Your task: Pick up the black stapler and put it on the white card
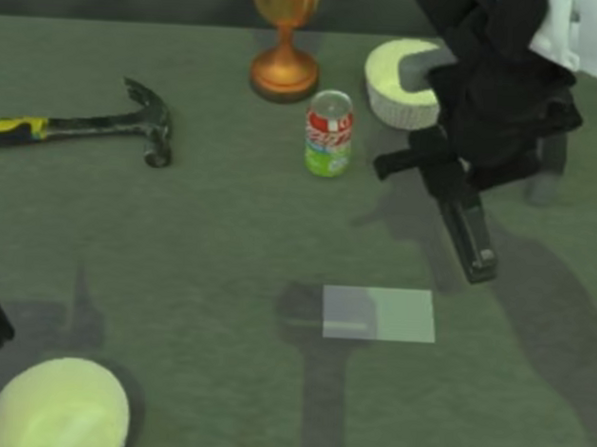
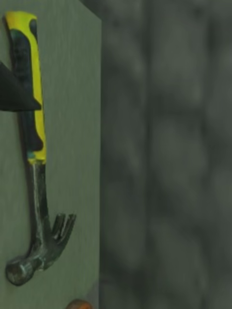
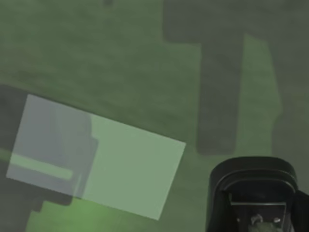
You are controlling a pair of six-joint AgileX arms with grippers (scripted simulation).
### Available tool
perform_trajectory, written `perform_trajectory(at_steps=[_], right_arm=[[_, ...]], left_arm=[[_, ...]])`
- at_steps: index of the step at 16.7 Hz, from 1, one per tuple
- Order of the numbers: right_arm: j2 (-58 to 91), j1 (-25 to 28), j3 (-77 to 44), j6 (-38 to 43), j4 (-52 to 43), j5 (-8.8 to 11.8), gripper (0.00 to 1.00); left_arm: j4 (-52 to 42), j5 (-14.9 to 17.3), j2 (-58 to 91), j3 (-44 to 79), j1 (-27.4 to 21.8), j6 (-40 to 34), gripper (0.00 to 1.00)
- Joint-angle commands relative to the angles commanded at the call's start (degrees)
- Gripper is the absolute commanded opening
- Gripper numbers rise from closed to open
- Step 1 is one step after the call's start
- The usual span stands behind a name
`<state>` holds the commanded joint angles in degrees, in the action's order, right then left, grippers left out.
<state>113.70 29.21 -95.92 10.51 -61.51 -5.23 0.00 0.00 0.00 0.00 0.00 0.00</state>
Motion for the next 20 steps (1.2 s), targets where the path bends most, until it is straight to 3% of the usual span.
perform_trajectory(at_steps=[6,11,16,20], right_arm=[[3.18,0.88,-1.78,48.2,-3.84,0.42,0.0],[3.87,1.21,-1.94,79.38,-7.73,2.23,0.0],[2.35,0.98,-1.39,101.42,-10.21,4.26,0.0],[1.34,0.82,-1.11,108.99,-11.16,5.22,0.0]], left_arm=[[0.0,0.0,0.0,0.0,0.0,0.0,1.0],[0.0,0.0,0.0,0.0,0.0,0.0,1.0],[0.0,0.0,0.0,0.0,0.0,0.0,1.0],[0.0,0.0,0.0,0.0,0.0,0.0,1.0]])
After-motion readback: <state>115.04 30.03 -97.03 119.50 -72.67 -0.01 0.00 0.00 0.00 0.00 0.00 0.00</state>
